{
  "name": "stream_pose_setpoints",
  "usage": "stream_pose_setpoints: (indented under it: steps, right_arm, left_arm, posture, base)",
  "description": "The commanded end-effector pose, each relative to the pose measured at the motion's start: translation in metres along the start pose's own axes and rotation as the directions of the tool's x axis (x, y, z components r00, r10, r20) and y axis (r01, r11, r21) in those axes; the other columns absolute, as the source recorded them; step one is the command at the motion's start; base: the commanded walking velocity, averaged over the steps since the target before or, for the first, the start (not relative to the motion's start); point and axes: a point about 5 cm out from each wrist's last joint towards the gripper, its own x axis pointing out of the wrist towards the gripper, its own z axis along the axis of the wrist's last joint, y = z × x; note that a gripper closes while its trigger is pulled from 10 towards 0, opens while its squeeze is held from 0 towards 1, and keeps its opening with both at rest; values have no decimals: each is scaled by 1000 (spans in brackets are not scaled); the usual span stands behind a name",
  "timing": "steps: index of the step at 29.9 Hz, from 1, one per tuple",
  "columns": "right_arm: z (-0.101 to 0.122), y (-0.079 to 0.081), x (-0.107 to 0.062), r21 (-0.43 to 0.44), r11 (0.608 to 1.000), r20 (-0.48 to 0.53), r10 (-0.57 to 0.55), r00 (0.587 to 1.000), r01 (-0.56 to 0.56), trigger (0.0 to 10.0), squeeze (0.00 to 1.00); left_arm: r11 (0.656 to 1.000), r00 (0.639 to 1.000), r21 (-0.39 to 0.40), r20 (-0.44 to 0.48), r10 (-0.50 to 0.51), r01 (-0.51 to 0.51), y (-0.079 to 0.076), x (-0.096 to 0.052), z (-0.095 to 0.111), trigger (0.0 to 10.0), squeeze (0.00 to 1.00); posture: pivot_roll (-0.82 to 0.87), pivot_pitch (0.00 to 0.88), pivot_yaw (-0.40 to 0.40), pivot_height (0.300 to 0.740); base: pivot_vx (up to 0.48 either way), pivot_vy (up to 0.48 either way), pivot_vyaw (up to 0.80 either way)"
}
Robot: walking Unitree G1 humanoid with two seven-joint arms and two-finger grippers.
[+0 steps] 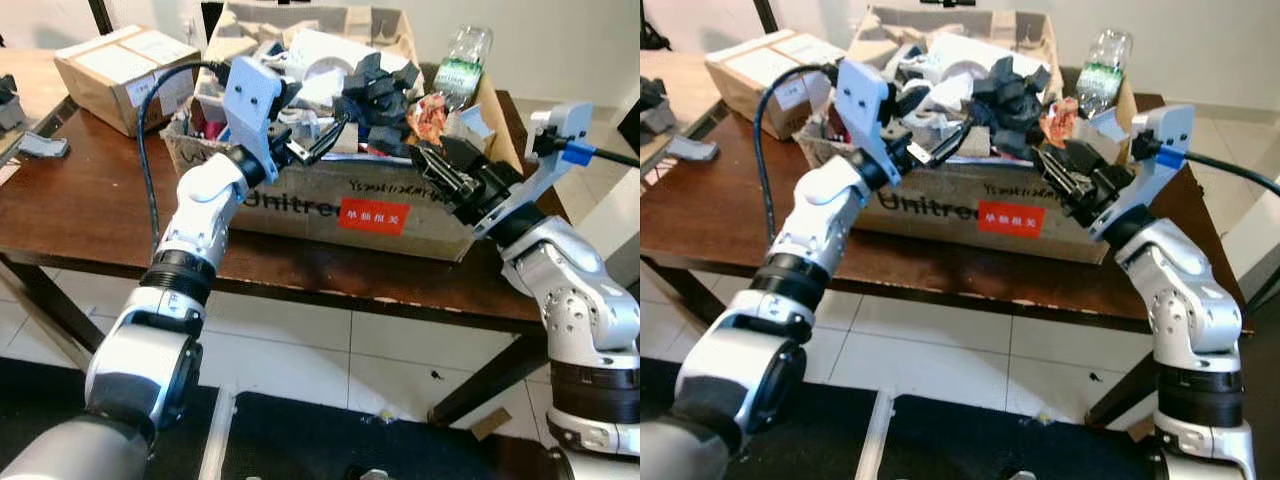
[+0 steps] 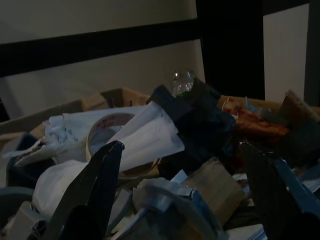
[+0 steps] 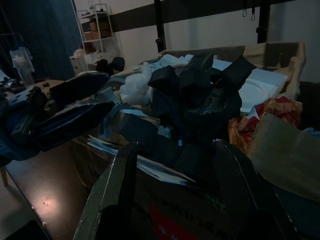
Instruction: Picking trash to rubbish bin
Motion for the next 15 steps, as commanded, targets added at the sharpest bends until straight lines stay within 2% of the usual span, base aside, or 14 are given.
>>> stream_pose_setpoints:
  steps: [1,2,3,5,6,8,10,13,14,15]
  right_arm:
    - [0,1,2,-3,1000,-9,0,1000,0,10000,0]
    - [0,0,2,-3,1000,-8,0,1000,0,10000,0]
    - [1,0,2,-4,1000,-6,0,1000,0,10000,0]
    - [3,0,2,-5,1000,1,-4,1000,4,10000,0]
    - [3,0,2,-5,1000,1,-4,1000,4,10000,0]
    - [5,-1,2,-1,1000,10,-6,1000,6,10000,0]
    - [5,-1,2,-1,1000,10,-6,1000,6,10000,0]
    - [5,2,0,25,999,10,24,1000,-24,10000,0]
    - [5,2,0,25,999,10,24,1000,-24,10000,0]
    - [3,6,-2,35,998,-1,48,999,-48,10000,0]
  left_arm:
    - [1000,1000,26,-1,-18,18,0,2,1,10000,192]
    - [999,1000,33,-8,-20,20,1,2,1,10000,192]
    - [999,1000,32,-6,-17,18,3,2,2,10000,0]
    - [999,998,-33,43,-39,41,5,6,13,10000,0]
    - [999,998,-33,43,-39,41,5,6,13,10000,0]
    - [988,988,-112,117,-98,111,4,10,28,10000,0]
    - [988,988,-112,117,-98,111,4,10,28,10000,0]
    - [929,936,-178,198,-291,326,-11,1,48,10000,0]
    - [929,936,-178,198,-291,326,-11,1,48,10000,0]
    - [910,921,-187,203,-333,370,-16,-6,51,10000,0]
  posture:
    - [41,144,4,740]
    - [41,143,4,740]
    - [41,143,4,740]
    - [39,145,4,740]
    - [39,145,4,740]
    - [39,146,6,740]
    - [39,146,6,740]
    - [43,146,9,740]
    - [43,146,9,740]
    - [44,145,8,740]
  base:
    - [0,0,0]
    - [0,0,0]
    - [0,0,0]
    - [0,0,0]
    - [0,0,0]
    - [0,0,0]
    - [0,0,0]
    - [0,0,0]
    - [0,0,0]
    - [0,0,0]
